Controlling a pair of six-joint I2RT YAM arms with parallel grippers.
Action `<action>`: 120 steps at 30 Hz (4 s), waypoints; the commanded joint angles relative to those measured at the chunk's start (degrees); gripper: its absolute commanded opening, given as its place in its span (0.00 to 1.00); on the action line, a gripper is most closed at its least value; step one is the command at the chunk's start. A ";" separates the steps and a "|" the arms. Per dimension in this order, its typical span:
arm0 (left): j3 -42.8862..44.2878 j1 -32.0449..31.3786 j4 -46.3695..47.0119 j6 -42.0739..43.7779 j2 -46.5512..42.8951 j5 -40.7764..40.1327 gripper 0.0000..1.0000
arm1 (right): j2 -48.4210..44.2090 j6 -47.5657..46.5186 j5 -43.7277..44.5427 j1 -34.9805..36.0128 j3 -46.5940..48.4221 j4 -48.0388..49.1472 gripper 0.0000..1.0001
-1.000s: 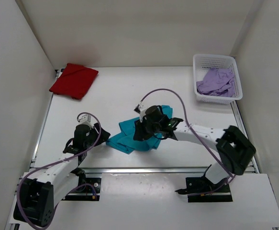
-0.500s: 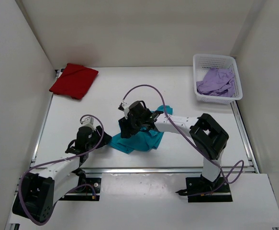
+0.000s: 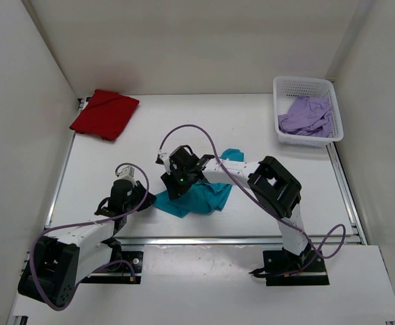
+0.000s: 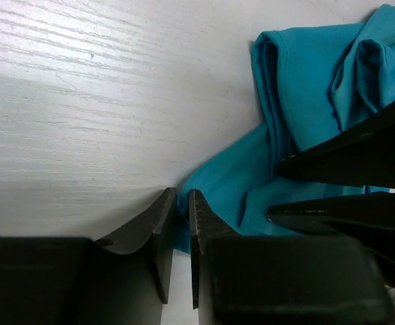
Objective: Fold and stack the t-shirts
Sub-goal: Flatten out the tshirt
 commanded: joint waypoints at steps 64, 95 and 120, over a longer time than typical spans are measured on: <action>52.19 18.47 -13.25 2.19 16.49 3.25 0.00 | 4.87 8.59 -13.95 -50.84 58.80 -9.39 0.01; 28.05 27.41 -6.93 -0.96 12.39 -1.07 0.22 | -20.89 6.55 13.99 -18.86 10.80 0.06 0.00; 37.52 34.90 -2.71 -5.53 39.18 -1.17 0.52 | -61.29 26.17 8.88 -15.32 -59.49 15.24 0.20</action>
